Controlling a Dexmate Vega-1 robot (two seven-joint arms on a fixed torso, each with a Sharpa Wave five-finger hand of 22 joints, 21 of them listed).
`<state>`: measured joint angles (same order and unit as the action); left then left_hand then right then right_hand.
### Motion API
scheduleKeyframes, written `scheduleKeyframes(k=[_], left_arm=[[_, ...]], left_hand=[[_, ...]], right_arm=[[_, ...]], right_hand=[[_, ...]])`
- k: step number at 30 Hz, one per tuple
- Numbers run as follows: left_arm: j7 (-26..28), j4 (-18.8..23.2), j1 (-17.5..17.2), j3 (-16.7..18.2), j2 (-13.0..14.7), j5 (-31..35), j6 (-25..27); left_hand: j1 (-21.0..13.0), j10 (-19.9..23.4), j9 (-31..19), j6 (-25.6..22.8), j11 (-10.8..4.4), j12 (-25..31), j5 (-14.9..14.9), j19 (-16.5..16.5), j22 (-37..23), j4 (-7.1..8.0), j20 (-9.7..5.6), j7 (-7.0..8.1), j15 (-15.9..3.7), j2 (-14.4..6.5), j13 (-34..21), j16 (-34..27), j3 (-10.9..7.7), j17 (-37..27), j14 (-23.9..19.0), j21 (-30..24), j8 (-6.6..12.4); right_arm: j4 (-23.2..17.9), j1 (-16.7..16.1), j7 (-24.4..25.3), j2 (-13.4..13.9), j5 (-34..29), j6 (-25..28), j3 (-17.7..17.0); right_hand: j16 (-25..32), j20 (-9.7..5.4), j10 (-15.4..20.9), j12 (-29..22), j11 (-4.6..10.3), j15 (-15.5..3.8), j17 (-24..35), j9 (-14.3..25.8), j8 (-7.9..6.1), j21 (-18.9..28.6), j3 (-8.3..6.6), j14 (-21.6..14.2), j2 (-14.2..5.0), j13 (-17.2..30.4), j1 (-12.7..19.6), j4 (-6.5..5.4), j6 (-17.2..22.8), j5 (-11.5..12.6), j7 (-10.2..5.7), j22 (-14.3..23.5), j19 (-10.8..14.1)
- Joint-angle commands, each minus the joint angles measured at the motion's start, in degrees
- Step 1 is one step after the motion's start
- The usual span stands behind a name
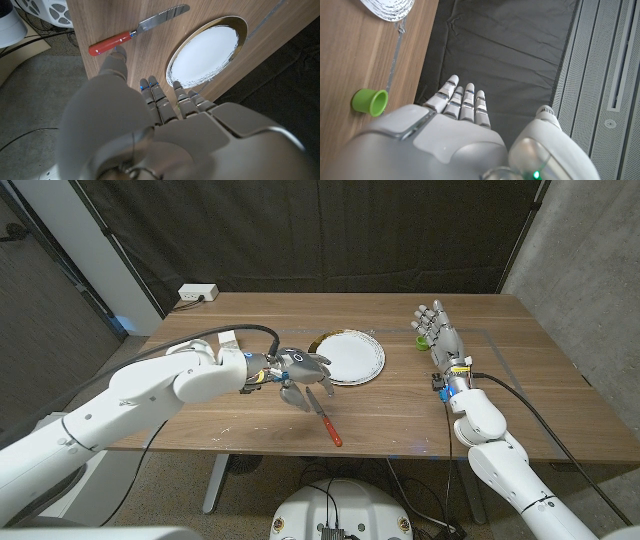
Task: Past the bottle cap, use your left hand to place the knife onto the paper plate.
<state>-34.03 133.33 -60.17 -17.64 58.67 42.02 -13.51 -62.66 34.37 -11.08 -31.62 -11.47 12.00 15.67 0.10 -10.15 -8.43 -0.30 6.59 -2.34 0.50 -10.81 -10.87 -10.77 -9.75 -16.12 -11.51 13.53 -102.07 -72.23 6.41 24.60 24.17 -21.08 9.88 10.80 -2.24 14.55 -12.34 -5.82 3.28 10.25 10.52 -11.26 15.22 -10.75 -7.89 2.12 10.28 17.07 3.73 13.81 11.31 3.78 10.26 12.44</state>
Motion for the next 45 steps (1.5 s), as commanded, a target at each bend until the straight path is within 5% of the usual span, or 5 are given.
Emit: scheduleKeyframes(k=[1, 20, 45], left_arm=[[-0.7, -2.2, 3.1, -4.8, -2.0, 4.2, -2.7], [9.7, -5.4, 0.3, -7.5, -3.0, 14.7, -5.7], [11.6, -7.7, -0.6, -10.1, -5.3, 18.6, -3.9]], left_hand=[[-0.6, 1.1, -0.2, -0.9, 0.34, 0.4, -0.3, 0.5, 0.0, 0.54, 0.21, -0.29, -7.03, -0.1, -0.2, -0.5, -0.07, -0.2, -1.3, -0.5, -0.05], [-0.7, 2.6, -0.2, -3.3, 0.34, 0.3, -1.1, 1.5, -0.1, 1.08, 1.35, -0.11, -7.23, -0.1, -0.2, -0.5, 0.34, -0.3, -2.4, -0.5, 0.25], [-1.3, 7.6, -0.1, -8.2, -0.22, 0.6, -1.8, 3.3, -0.2, 1.36, 1.27, -0.06, -7.78, -0.2, -0.3, -0.8, 0.65, -0.3, -5.2, -0.7, 1.09]], right_arm=[[-0.2, -1.0, 0.3, -0.3, 0.0, -1.4, -0.6], [-0.9, -2.0, 0.5, 0.0, -0.5, -1.9, -1.2], [-1.2, -2.7, -0.1, 0.5, 0.4, -2.1, -2.3]], right_hand=[[-0.1, 0.04, 0.2, 0.1, -0.25, 0.11, 0.2, 0.2, 0.13, -0.1, -0.06, -0.2, -0.39, 0.3, -0.2, 0.14, 0.5, 0.1, 0.07, 0.2, -0.2], [0.0, 0.05, 0.4, 0.1, -0.31, 0.01, 0.2, 0.2, 0.15, -0.3, 0.0, -0.4, -0.42, 0.3, -0.2, 0.24, 0.5, 0.1, 0.01, 0.2, 0.0], [0.0, 0.11, 0.5, 0.1, -0.3, 0.16, 0.2, 0.2, 0.14, -0.6, 0.04, -0.5, -0.51, 0.3, -0.1, 0.33, 0.6, 0.0, 0.0, 0.2, 0.1]])
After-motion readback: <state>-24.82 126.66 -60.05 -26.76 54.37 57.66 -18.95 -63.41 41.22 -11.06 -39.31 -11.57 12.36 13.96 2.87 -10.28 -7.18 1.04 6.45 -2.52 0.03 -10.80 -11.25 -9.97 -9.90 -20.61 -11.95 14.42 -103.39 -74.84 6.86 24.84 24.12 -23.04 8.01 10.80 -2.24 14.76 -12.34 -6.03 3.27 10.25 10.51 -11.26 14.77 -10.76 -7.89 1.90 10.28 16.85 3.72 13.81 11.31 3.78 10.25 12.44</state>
